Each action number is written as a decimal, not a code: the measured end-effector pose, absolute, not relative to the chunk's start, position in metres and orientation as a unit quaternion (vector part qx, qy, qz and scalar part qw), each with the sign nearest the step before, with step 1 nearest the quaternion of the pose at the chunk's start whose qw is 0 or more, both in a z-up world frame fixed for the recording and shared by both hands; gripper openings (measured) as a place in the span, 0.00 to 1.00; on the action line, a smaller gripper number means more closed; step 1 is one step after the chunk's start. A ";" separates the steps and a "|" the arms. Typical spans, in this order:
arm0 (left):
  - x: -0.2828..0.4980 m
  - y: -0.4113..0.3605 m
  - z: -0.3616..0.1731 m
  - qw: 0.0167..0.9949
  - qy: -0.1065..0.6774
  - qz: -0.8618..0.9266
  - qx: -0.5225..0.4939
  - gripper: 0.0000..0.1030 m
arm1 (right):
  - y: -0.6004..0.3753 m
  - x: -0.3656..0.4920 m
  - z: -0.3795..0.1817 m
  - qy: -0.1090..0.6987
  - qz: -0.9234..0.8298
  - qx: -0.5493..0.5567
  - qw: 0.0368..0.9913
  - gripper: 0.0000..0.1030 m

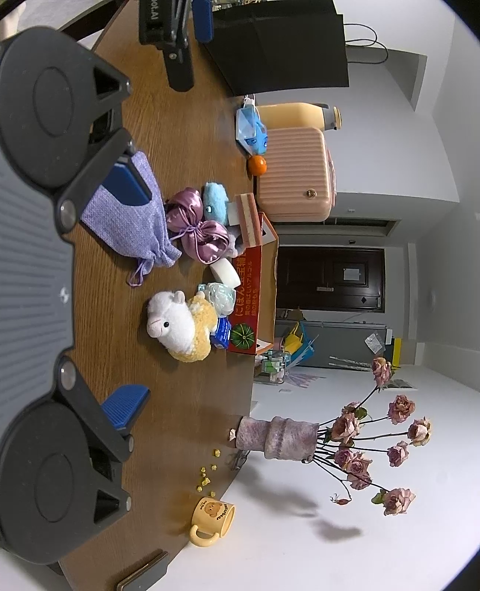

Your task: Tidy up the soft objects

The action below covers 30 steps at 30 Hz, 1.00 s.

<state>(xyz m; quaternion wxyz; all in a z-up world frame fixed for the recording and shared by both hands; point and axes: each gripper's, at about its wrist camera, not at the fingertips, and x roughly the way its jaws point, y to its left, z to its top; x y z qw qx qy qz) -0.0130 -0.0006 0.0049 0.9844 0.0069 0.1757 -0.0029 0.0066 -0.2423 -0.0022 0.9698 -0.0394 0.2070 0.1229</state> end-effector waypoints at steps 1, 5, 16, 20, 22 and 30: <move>-0.014 0.000 0.005 0.984 0.176 -0.003 0.007 1.00 | -0.242 0.007 -0.002 0.207 0.123 -0.039 0.970 1.00; -0.013 0.000 0.005 0.984 0.175 -0.004 0.007 1.00 | -0.242 0.006 -0.002 0.207 0.123 -0.040 0.970 1.00; -0.013 0.000 0.005 0.985 0.175 -0.004 0.006 1.00 | -0.242 0.006 -0.002 0.206 0.123 -0.041 0.970 1.00; -0.014 0.000 0.005 0.985 0.175 -0.004 0.006 1.00 | -0.241 0.006 -0.002 0.206 0.123 -0.041 0.970 1.00; -0.013 0.000 0.005 0.985 0.175 -0.004 0.006 1.00 | -0.241 0.006 -0.002 0.206 0.123 -0.041 0.970 1.00; -0.013 0.000 0.005 0.985 0.174 -0.004 0.006 1.00 | -0.240 0.005 -0.001 0.204 0.123 -0.042 0.970 1.00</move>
